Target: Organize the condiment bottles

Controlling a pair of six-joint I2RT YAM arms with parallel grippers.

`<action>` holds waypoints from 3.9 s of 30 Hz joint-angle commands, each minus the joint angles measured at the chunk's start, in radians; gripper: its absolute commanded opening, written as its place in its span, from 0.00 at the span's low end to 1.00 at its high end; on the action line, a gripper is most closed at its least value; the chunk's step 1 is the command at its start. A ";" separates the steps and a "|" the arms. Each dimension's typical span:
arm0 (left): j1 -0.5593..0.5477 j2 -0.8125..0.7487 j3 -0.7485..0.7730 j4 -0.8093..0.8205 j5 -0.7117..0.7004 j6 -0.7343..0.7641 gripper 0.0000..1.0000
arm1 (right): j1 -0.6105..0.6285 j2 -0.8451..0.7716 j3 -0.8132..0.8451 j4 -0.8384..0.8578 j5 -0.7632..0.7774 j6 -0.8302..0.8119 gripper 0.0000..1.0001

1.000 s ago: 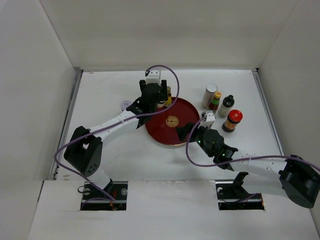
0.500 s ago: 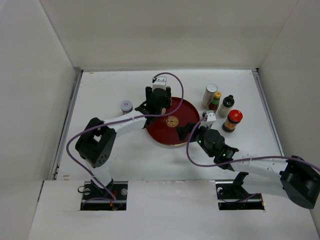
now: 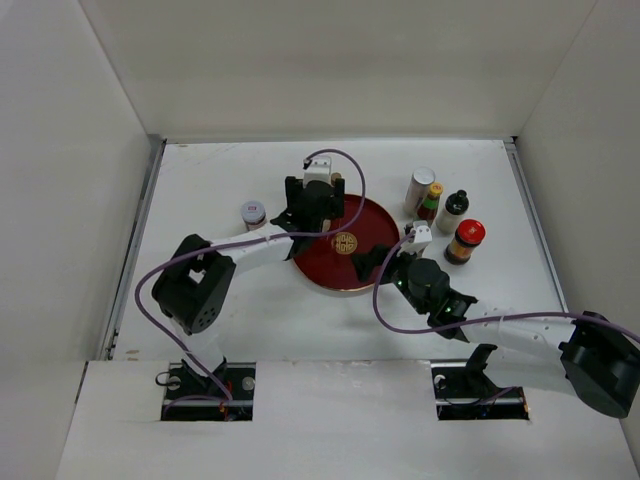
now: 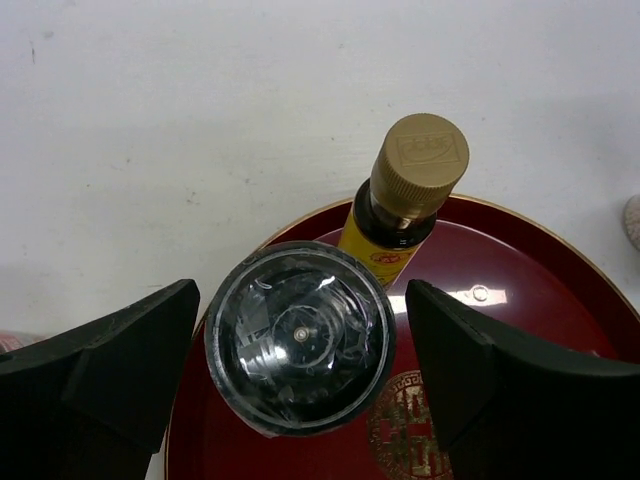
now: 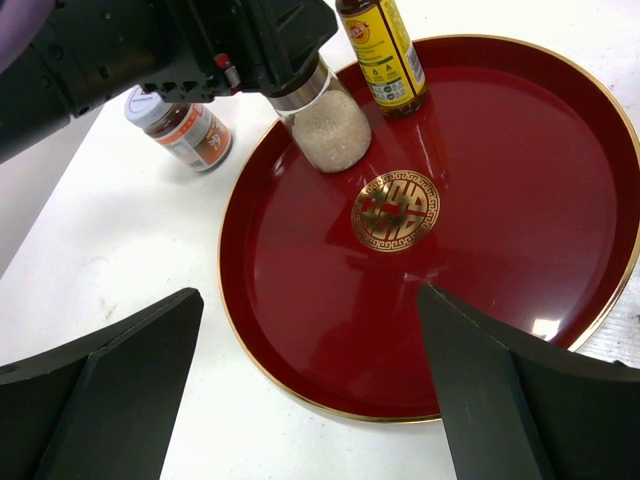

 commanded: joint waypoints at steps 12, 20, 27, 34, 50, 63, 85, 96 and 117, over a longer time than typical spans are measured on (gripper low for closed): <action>0.058 -0.426 -0.253 -0.079 -0.186 -0.035 0.94 | -0.010 0.006 0.004 0.065 0.000 0.003 0.95; 0.224 -0.373 -0.319 -0.091 -0.098 -0.098 0.95 | -0.010 0.050 0.016 0.082 -0.026 0.012 0.96; 0.276 -0.238 -0.259 -0.044 -0.062 -0.095 0.95 | -0.013 0.049 0.010 0.083 -0.043 0.014 0.97; 0.322 -0.130 -0.223 0.024 -0.054 -0.098 0.85 | -0.013 0.059 0.016 0.082 -0.048 0.016 0.97; 0.152 -0.467 -0.318 -0.002 -0.076 -0.095 0.33 | -0.016 0.070 0.019 0.086 -0.051 0.017 0.96; -0.057 -0.319 -0.258 0.034 -0.059 -0.130 0.34 | -0.012 0.046 0.012 0.086 -0.047 -0.004 0.36; -0.051 -0.334 -0.340 0.108 -0.073 -0.134 0.93 | -0.003 -0.034 0.041 0.001 -0.033 0.022 0.25; 0.009 -0.713 -0.629 0.307 -0.235 -0.146 1.00 | 0.031 -0.185 0.183 -0.415 0.186 0.034 0.23; 0.195 -0.670 -0.905 0.545 -0.163 -0.445 1.00 | -0.375 0.021 0.369 -0.701 0.187 0.017 0.95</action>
